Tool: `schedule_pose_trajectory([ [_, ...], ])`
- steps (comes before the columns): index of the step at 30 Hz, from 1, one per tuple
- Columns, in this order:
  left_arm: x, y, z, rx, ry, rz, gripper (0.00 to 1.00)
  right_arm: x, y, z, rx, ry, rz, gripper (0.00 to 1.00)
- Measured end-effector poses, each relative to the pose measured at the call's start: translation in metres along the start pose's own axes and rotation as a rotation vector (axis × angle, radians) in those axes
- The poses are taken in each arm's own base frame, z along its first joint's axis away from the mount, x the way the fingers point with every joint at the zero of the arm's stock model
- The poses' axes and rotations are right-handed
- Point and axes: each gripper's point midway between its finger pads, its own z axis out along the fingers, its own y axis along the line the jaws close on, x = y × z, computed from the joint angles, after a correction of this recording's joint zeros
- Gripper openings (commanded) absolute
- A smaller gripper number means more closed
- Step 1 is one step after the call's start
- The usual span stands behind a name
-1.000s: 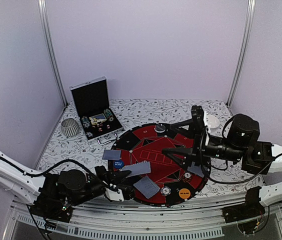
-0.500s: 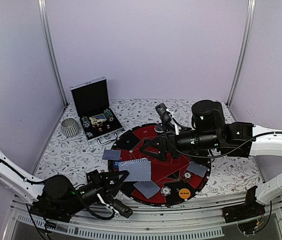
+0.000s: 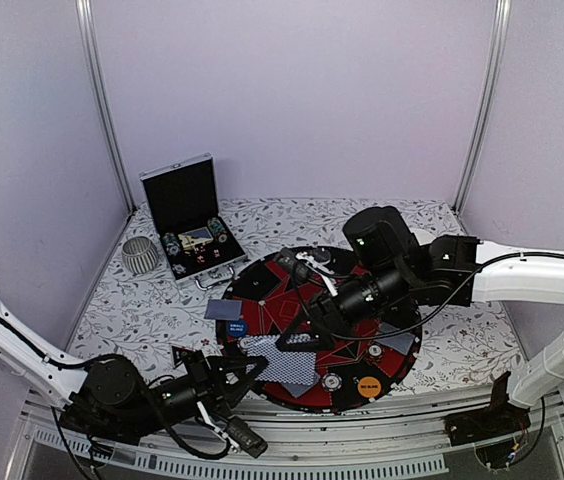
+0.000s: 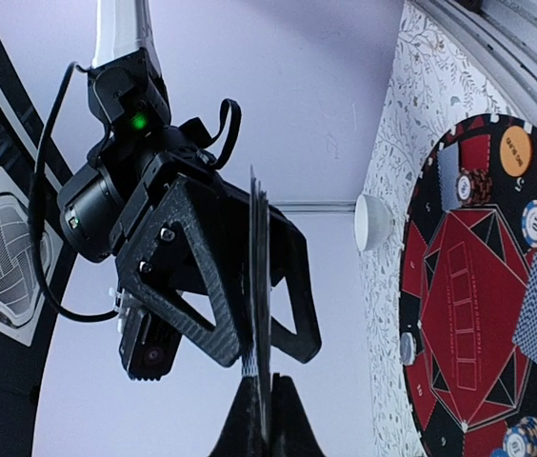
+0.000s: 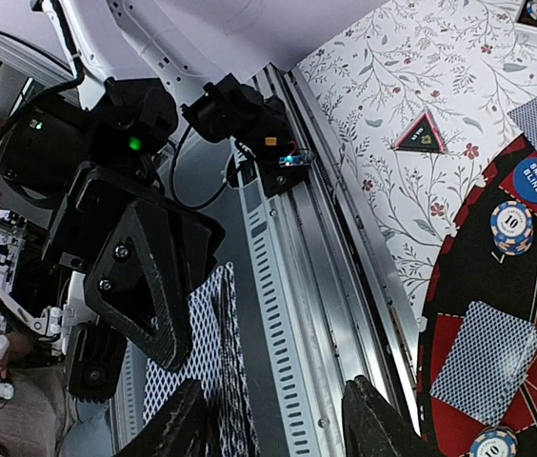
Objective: Distribute texas hold em gaming equipment
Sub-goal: Pass from the left arm to the right, then place the poker card in the face-down deck piles.
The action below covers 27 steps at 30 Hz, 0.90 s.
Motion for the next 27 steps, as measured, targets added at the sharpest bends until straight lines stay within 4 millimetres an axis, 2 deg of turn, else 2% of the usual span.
schedule_pose_trajectory([
  [2, 0.0, -0.003, 0.0, 0.01, -0.001, 0.004, 0.0, 0.006, 0.002, 0.002, -0.024, 0.027, 0.001, 0.34],
  [5, 0.0, -0.008, 0.0, 0.029, 0.0, 0.003, 0.0, 0.01, 0.008, 0.002, -0.063, 0.048, -0.01, 0.06],
  [6, 0.0, -0.009, 0.0, 0.032, 0.001, 0.001, 0.0, 0.011, 0.01, 0.002, -0.074, 0.055, -0.007, 0.03],
  [14, 0.001, -0.018, -0.001, 0.075, 0.009, -0.045, 0.0, 0.016, 0.012, 0.004, -0.101, 0.072, 0.018, 0.01],
  [16, 0.004, -0.019, 0.0, 0.082, 0.015, -0.061, 0.23, 0.016, 0.01, 0.005, -0.098, 0.068, 0.025, 0.01],
  [17, 0.004, -0.02, 0.0, 0.086, 0.017, -0.07, 0.47, 0.016, 0.009, 0.006, -0.092, 0.065, 0.031, 0.01],
  [18, 0.006, -0.021, 0.0, 0.092, 0.023, -0.08, 0.58, 0.017, 0.006, 0.007, -0.083, 0.06, 0.037, 0.01],
  [20, 0.01, -0.026, 0.001, 0.107, 0.039, -0.101, 0.74, 0.018, 0.0, 0.006, -0.057, 0.045, 0.051, 0.01],
  [25, 0.017, -0.042, 0.002, 0.177, 0.081, -0.222, 0.89, 0.02, -0.034, -0.007, 0.061, -0.059, 0.129, 0.01],
  [27, 0.02, -0.052, 0.004, 0.239, 0.111, -0.317, 0.9, 0.021, -0.053, -0.014, 0.125, -0.12, 0.178, 0.01],
])
